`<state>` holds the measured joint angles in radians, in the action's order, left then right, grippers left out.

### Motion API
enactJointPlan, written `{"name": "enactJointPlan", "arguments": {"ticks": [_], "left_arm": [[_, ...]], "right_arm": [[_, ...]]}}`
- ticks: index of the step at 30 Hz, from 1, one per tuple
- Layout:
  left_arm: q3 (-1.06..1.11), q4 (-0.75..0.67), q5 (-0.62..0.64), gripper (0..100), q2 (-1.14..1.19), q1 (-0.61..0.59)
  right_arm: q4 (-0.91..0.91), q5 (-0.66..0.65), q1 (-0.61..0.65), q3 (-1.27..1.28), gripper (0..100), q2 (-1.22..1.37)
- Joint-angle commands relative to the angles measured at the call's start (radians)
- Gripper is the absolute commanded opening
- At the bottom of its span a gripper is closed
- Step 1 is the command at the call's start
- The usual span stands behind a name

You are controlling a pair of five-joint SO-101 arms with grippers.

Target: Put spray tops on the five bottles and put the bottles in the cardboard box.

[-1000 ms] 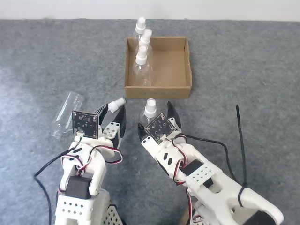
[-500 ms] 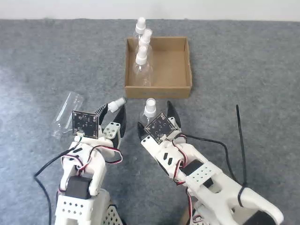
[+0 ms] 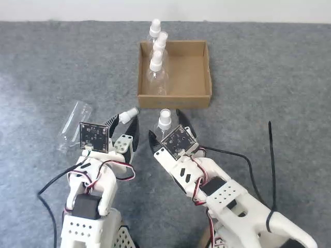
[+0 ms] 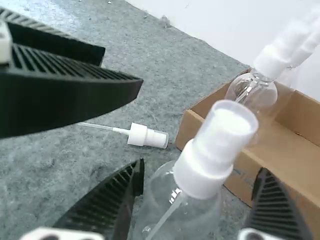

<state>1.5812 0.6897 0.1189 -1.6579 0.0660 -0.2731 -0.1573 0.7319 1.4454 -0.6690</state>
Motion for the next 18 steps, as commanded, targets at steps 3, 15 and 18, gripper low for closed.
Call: {"name": "enactJointPlan", "arguments": {"ticks": [3, 15, 18], "left_arm": [[-0.027, -0.029, -0.003, 16, -0.012, -0.006], [-0.025, -0.029, -0.003, 16, -0.012, -0.006], [-0.025, -0.029, -0.003, 16, -0.012, -0.006]], "right_arm": [[0.010, 0.023, 0.010, -0.048, 31.5, -0.039], [0.074, 0.025, 0.005, -0.054, 31.7, -0.039], [0.076, 0.025, 0.005, -0.054, 31.6, -0.039]]}}
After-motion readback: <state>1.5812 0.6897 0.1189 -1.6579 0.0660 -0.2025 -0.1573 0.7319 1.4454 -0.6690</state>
